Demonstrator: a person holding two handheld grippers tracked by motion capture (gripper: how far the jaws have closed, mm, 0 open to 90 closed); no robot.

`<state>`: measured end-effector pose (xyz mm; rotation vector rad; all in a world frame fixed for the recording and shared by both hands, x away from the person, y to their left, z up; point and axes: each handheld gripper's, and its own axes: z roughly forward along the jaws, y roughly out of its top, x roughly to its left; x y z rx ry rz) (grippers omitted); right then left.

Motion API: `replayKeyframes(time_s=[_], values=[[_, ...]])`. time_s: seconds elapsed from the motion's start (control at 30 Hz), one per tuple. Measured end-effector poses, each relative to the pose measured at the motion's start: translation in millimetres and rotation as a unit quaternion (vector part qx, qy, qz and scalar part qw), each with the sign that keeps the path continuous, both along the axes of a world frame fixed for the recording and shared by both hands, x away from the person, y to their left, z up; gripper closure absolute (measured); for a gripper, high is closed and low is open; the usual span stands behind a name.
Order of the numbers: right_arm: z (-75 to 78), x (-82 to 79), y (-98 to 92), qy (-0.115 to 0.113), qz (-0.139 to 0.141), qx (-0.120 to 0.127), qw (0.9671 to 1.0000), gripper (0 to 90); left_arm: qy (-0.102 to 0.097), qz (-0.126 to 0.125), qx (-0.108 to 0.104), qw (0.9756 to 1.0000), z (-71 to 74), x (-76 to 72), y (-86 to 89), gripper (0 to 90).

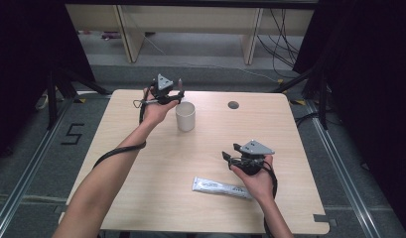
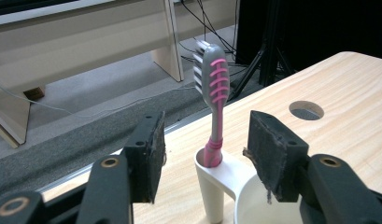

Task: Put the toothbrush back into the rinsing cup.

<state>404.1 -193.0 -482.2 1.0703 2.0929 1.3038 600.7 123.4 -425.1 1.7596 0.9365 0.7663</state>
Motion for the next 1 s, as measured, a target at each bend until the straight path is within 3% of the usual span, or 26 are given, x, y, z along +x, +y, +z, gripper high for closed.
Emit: replayKeyframes(time_s=[0.03,0.23,0.27,0.33,0.4,0.43,0.47,0.5,0.63,0.67,0.7,0.77,0.83,0.9,0.97,1.0], values=[[-0.5,1.5,-0.5,-0.011,0.004,-0.006,0.9999,43.9,-0.001,-0.001,0.001,1.0,0.9,-1.6,1.4,45.2],[-0.9,3.6,1.3,-0.008,0.014,0.0,0.9999,43.5,0.002,0.002,0.002,1.0,4.9,-11.5,11.9,42.5],[0.0,4.2,-0.1,-0.02,0.012,-0.014,0.9996,43.6,0.003,0.002,0.002,1.0,5.1,-13.2,13.6,42.3],[-0.5,4.5,0.6,-0.024,0.01,-0.012,0.9996,43.5,0.004,0.002,0.004,1.0,5.3,-14.9,15.4,41.4],[0.9,2.8,1.5,-0.003,0.011,-0.008,0.9999,43.4,0.004,-0.001,0.003,1.0,6.6,-21.0,19.4,40.6],[1.0,4.1,0.3,-0.019,0.009,-0.019,0.9996,43.4,0.004,-0.001,0.003,1.0,7.1,-22.7,20.3,40.1],[1.4,4.3,-0.1,-0.019,0.01,-0.022,0.9995,43.4,0.003,-0.002,0.001,1.0,8.0,-25.7,21.9,39.8],[1.5,3.3,1.5,-0.008,0.008,-0.014,0.9998,43.3,0.003,-0.002,0.001,1.0,8.7,-28.1,23.3,39.5],[2.6,4.8,2.4,-0.006,0.012,-0.014,0.9998,43.0,0.0,-0.008,-0.003,1.0,11.4,-38.4,28.4,38.6],[3.8,3.7,2.7,0.002,0.008,-0.017,0.9998,42.9,0.0,-0.009,-0.007,0.9999,12.2,-41.3,29.4,38.5],[4.6,6.0,0.8,-0.01,0.017,-0.031,0.9993,42.8,-0.002,-0.011,-0.008,0.9999,13.0,-43.3,30.4,38.3],[5.6,4.0,3.1,0.009,0.008,-0.019,0.9998,42.7,-0.006,-0.012,-0.01,0.9999,15.1,-49.7,33.7,38.1],[5.7,7.1,2.1,-0.003,0.019,-0.03,0.9994,42.6,-0.008,-0.014,-0.011,0.9998,16.1,-55.5,36.3,38.0],[6.4,5.7,3.7,0.011,0.013,-0.028,0.9995,42.4,-0.01,-0.015,-0.011,0.9998,16.4,-60.1,38.5,37.8],[7.5,8.7,2.4,0.001,0.025,-0.041,0.9989,42.3,-0.01,-0.018,-0.013,0.9997,16.1,-66.0,41.5,37.7],[7.7,7.8,3.7,0.006,0.02,-0.035,0.9992,42.3,-0.01,-0.019,-0.012,0.9997,15.9,-68.6,43.1,37.6]])
